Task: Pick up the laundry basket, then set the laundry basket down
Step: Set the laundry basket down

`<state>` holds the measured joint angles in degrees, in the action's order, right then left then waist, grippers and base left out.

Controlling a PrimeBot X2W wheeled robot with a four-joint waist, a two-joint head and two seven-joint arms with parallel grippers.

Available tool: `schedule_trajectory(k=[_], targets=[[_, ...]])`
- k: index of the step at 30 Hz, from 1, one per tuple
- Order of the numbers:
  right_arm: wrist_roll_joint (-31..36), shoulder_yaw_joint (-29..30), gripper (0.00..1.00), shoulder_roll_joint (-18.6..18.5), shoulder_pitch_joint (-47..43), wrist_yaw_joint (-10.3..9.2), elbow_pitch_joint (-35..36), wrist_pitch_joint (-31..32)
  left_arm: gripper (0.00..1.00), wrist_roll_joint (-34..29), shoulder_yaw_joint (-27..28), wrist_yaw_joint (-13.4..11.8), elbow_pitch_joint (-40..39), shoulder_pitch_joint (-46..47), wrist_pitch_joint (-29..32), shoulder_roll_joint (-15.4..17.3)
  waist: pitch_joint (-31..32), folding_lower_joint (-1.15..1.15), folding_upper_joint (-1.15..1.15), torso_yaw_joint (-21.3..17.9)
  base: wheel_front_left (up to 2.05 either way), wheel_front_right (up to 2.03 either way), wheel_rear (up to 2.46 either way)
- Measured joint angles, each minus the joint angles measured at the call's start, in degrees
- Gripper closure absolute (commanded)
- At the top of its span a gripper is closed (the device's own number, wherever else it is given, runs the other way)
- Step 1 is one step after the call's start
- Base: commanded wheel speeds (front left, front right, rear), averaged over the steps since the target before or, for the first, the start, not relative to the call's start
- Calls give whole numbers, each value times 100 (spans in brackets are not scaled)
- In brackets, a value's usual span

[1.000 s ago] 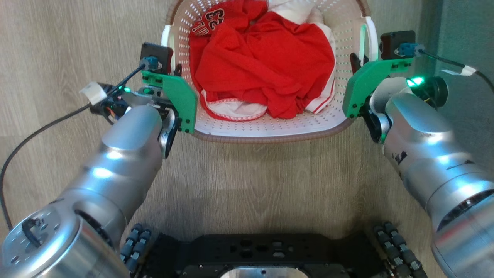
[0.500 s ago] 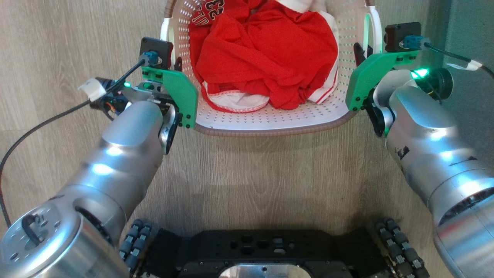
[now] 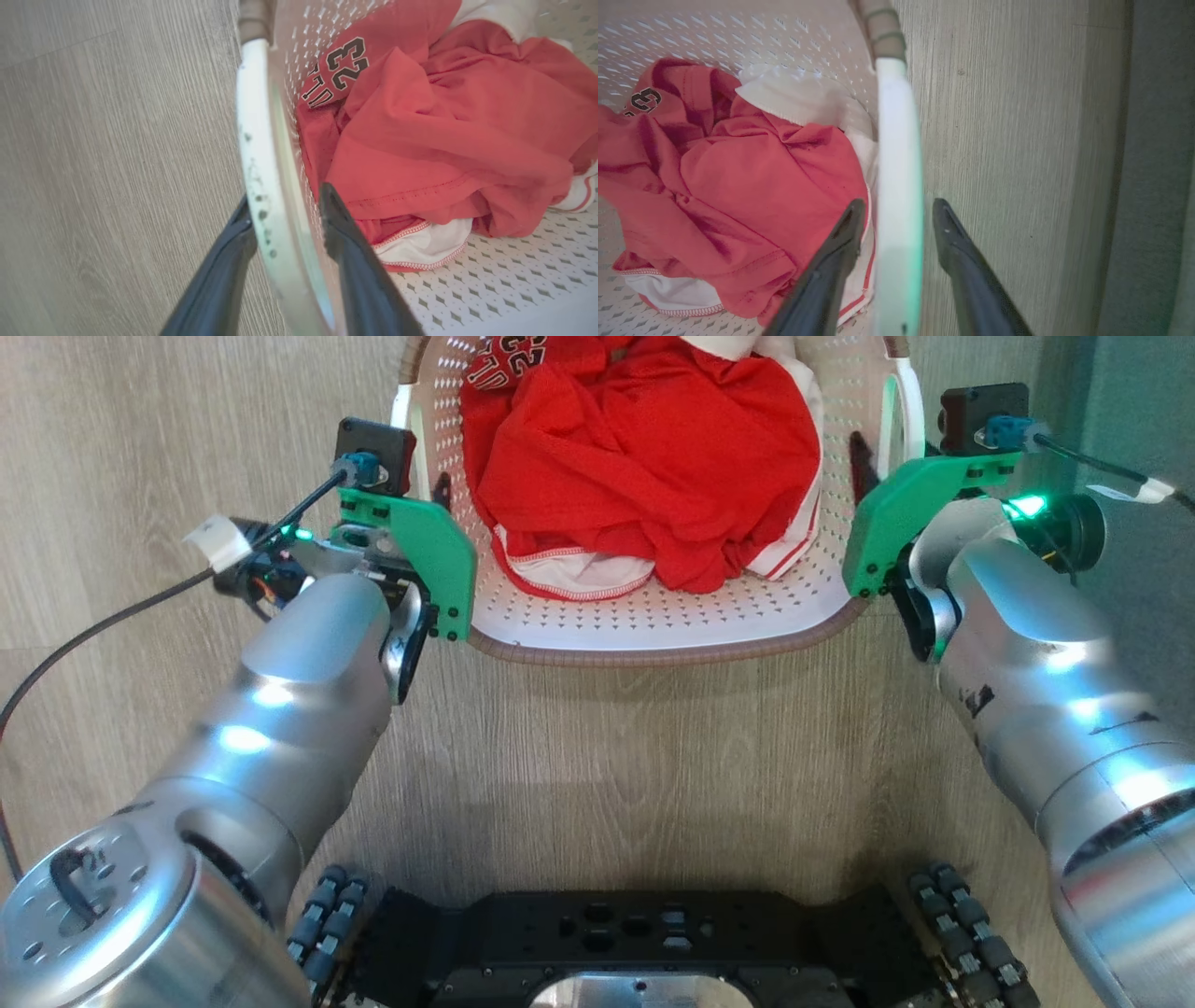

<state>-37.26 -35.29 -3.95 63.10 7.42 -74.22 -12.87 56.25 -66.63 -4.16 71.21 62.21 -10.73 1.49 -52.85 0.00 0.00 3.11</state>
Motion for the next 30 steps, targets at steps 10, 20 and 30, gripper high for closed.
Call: schedule_trajectory(k=[10, 20, 30], targets=[[-10, -56, 0, 1, 1, 0, 8, -86, 0, 187, -1, -47, 23, -23, -107, 0, 199, 0, 0, -12, 0, 0, 0], [179, 122, 0, 2, -9, 0, 210, -135, 0, 294, 276, 15, -88, -398, -355, 27, 788, 0, 0, -52, 0, 0, 0], [1444, 1304, 0, -54, -873, 0, 1449, -136, 0, -1241, 2135, -309, -2162, -1493, -382, 575, 1720, 0, 0, -102, 0, 0, 0]])
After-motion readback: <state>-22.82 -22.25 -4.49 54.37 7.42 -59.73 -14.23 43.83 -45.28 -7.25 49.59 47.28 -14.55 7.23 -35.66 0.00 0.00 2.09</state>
